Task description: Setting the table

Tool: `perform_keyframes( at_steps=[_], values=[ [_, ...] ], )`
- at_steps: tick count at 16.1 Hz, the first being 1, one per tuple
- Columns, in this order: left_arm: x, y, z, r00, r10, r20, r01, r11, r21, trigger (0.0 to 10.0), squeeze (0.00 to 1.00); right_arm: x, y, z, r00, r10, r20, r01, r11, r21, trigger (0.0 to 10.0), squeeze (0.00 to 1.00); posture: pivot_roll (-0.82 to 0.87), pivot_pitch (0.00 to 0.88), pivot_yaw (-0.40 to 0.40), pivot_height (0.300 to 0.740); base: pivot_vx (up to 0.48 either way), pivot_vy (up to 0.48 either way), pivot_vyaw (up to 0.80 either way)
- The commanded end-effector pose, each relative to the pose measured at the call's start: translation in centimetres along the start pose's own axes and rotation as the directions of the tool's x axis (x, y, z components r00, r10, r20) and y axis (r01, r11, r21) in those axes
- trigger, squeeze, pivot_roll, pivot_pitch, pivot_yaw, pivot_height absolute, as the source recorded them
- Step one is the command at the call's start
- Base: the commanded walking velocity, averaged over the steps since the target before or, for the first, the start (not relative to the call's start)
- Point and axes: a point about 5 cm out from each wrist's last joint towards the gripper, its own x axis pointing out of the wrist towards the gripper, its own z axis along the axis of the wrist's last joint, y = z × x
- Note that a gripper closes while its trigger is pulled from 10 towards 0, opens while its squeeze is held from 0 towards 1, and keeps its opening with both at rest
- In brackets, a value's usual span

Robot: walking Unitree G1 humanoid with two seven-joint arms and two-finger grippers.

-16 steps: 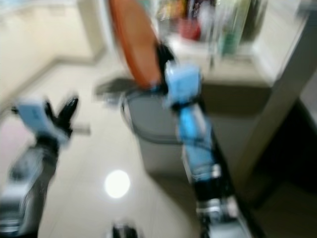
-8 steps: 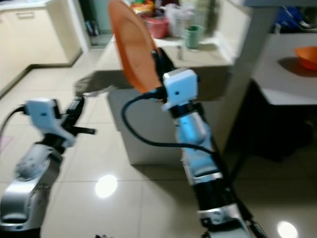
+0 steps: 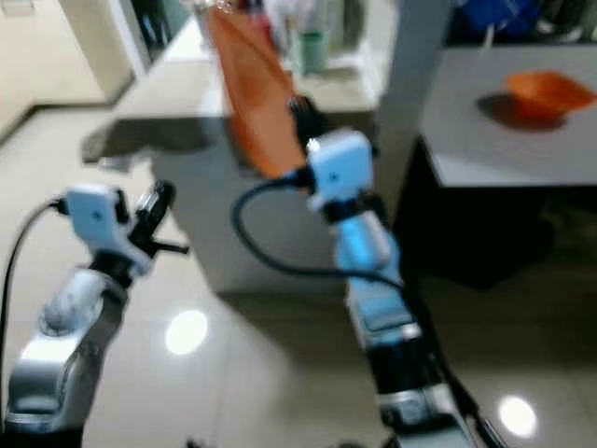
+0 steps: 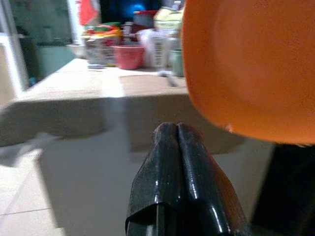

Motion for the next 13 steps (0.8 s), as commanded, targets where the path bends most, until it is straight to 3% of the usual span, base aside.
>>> perform_keyframes(
  at_steps=[1, 11, 13],
  values=[
    [0.0, 0.5, 0.2, 1.0, 0.011, 0.002, -0.011, 1.0, 0.029, 10.0, 0.0, 0.6, 0.4, 1.2, 0.998, 0.005, 0.066, -0.006, 1.0, 0.012, 0.0, 0.1, -0.1, 0.0, 0.096, 0.74, 0.0, -0.446, 0.0],
    [0.6, 0.6, 0.1, 1.0, 0.006, -0.001, -0.005, 0.998, 0.059, 10.0, 0.0, 0.1, 0.9, 0.6, 0.999, 0.02, 0.042, -0.021, 1.0, 0.013, 0.0, 0.09, -0.1, 0.0, 0.104, 0.74, 0.0, -0.436, 0.0],
    [0.8, 0.7, -0.2, 1.0, 0.012, -0.009, -0.011, 0.998, 0.068, 10.0, 0.0, -0.5, 1.1, -0.3, 1.0, 0.027, -0.001, -0.027, 0.999, 0.027, 0.0, 0.09, -0.1, 0.0, 0.103, 0.74, 0.0, -0.416, 0.0]
  ],
)
